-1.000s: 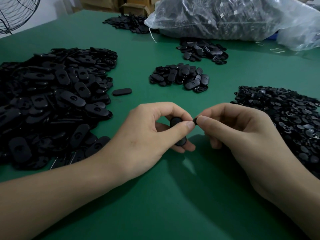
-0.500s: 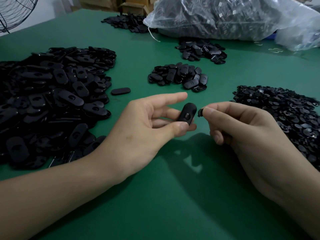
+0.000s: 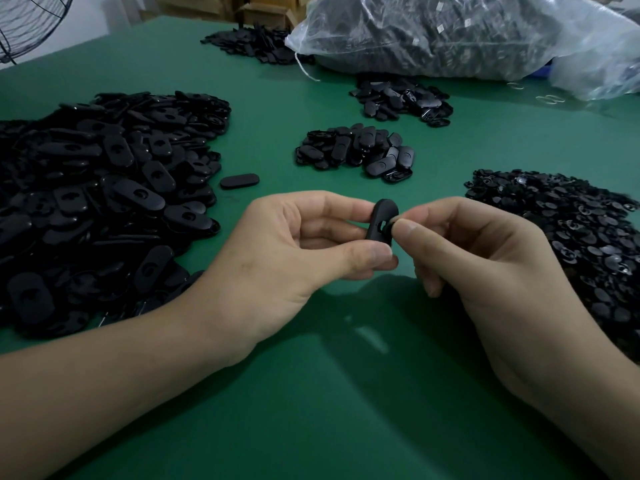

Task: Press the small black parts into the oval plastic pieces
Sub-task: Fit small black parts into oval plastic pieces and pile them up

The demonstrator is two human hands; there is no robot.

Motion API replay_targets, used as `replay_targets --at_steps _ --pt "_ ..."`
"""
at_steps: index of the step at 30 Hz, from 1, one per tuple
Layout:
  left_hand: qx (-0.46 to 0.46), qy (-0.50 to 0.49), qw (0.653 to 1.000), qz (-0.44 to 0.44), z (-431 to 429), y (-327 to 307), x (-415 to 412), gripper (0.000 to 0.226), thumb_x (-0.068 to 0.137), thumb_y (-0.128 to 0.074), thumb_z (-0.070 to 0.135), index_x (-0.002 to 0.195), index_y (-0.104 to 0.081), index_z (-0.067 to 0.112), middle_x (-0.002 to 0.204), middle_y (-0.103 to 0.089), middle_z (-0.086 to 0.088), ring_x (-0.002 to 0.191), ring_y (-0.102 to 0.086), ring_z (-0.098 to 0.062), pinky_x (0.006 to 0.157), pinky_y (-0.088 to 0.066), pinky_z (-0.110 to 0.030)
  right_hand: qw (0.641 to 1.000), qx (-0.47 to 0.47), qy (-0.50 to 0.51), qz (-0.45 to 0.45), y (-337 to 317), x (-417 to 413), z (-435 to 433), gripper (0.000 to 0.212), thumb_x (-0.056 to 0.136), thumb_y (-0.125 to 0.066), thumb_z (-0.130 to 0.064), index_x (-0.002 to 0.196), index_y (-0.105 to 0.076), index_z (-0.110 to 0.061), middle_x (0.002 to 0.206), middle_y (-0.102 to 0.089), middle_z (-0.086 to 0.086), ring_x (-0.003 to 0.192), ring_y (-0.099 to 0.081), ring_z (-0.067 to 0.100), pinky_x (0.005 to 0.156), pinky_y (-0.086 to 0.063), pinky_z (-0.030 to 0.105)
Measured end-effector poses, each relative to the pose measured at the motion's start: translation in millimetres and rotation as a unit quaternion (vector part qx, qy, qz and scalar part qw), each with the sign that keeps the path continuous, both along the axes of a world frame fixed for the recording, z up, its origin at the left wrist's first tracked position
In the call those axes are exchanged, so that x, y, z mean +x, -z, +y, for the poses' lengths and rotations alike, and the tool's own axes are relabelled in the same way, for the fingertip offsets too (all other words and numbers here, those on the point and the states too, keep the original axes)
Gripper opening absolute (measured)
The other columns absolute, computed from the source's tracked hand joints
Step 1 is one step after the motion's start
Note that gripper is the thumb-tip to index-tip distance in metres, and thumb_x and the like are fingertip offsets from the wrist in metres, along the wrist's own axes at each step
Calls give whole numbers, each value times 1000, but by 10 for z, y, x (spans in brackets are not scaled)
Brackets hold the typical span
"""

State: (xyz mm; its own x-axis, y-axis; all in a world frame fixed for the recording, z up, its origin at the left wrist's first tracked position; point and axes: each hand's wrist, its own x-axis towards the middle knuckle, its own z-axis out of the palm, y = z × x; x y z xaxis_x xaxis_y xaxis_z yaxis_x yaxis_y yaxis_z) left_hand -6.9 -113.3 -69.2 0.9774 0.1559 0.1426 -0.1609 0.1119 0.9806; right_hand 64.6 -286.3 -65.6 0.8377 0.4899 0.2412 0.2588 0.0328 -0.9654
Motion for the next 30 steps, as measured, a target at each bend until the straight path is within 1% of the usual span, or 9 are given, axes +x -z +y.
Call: replay_targets --at_steps 4,7,14,18,20,22,23,27,30 --pt "-2 7 1000 -6 -8 -8 -3 34 69 -82 14 103 -76 12 92 -80 -10 85 -79 -24 72 -60 -23 999 9 10 -30 -10 -14 6 6 84 -75 -24 82 -76 -18 59 -56 0 49 -46 11 50 -39 21" --pt "6 6 1000 -10 -16 -14 -5 33 70 -82 15 102 -76 12 91 -80 -9 85 -79 -24 72 -60 -23 999 11 18 -37 -13 -8 -1 7 84 -75 -25 82 -76 -18 59 -57 1 48 -46 13 49 -40 23" --pt "23 1 1000 -7 -3 -16 -12 35 72 -83 17 106 -76 12 97 -80 -7 87 -79 -25 74 -60 -23 999 -9 13 -51 -13 -34 6 5 87 -76 -20 81 -77 -21 60 -61 -1 49 -48 11 50 -42 22" --pt "24 3 1000 -4 1 -8 -11 33 73 -82 15 106 -78 12 98 -80 -7 86 -79 -26 72 -60 -23 991 -58 34 -117 -35 -43 -18 7 85 -77 -25 79 -74 -23 64 -61 4 53 -51 16 52 -42 33" --pt "22 6 1000 -2 -1 -7 -12 31 74 -81 14 104 -78 13 96 -80 -6 86 -79 -25 71 -60 -22 973 -102 64 -196 -36 -56 -30 11 86 -76 -25 76 -70 -26 65 -61 1 56 -54 12 54 -43 28" --pt "18 3 1000 0 -4 -8 -14 28 75 -79 14 103 -79 13 94 -80 -6 84 -79 -23 69 -60 -22 941 -150 100 -286 -54 -77 -31 13 87 -75 -26 77 -67 -28 64 -59 -3 63 -57 15 58 -40 17" --pt "16 0 1000 2 -5 -8 -14 27 75 -78 15 102 -79 13 93 -80 -7 83 -79 -23 69 -60 -23 924 -169 111 -325 -68 -89 -29 12 89 -73 -26 79 -67 -26 64 -59 -5 65 -57 16 59 -40 17" --pt "1 -21 1000 12 -11 -17 -13 25 76 -75 20 99 -79 10 88 -79 -12 79 -79 -24 68 -61 -25 871 -231 123 -415 -90 -102 -41 9 91 -67 -28 84 -68 -23 69 -57 -7 61 -56 19 66 -48 42" --pt "-3 -39 999 16 -11 -21 -8 23 78 -74 19 98 -78 7 86 -79 -12 77 -79 -24 66 -61 -24 834 -277 127 -460 -85 -118 -41 10 95 -63 -28 91 -71 -23 71 -58 -6 59 -55 23 70 -47 45"
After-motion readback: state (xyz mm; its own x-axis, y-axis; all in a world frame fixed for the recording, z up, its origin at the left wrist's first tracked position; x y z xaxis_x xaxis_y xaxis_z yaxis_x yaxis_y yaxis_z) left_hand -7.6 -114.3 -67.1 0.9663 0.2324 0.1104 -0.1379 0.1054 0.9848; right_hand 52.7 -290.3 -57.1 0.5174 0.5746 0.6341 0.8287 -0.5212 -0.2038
